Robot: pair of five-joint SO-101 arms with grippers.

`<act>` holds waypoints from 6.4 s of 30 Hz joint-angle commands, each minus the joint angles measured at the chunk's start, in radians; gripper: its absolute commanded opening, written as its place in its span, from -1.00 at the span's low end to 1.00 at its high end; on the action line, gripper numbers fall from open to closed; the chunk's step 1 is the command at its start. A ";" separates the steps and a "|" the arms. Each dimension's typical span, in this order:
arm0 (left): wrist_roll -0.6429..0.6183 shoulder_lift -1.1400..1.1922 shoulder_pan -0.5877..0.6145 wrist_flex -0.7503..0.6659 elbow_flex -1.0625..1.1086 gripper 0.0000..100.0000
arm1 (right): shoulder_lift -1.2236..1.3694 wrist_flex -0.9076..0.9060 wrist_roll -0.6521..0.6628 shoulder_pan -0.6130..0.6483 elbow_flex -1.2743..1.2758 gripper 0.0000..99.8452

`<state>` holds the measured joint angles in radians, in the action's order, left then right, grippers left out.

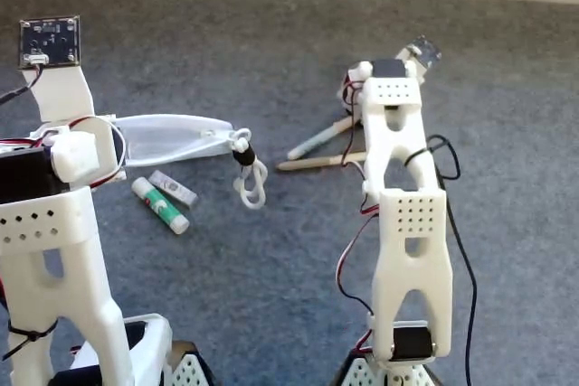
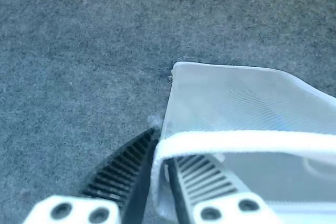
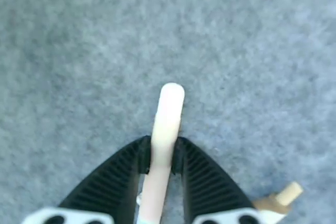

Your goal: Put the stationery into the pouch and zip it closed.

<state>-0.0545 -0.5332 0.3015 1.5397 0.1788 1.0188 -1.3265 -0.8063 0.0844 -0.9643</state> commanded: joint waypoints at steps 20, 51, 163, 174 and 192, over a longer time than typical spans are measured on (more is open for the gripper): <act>-0.008 0.016 0.005 -0.012 0.012 -0.99 | -0.022 -0.337 0.020 0.001 -0.446 -0.99; -0.008 0.016 0.004 -0.014 0.012 -0.99 | -0.163 -0.438 0.018 0.005 -0.593 -0.99; -0.006 0.013 0.004 -0.028 0.005 -0.98 | -1.669 0.124 0.827 0.579 0.389 -0.99; -0.006 0.013 0.004 -0.028 0.007 -0.98 | -1.673 0.524 0.827 0.719 0.762 -0.99; -0.006 0.013 0.004 -0.028 0.008 -0.98 | -1.666 1.147 0.829 0.719 1.247 -0.99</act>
<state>-0.0545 -0.5332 0.3015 1.5275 0.1803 -0.6383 -0.2555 0.0130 0.7933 0.2539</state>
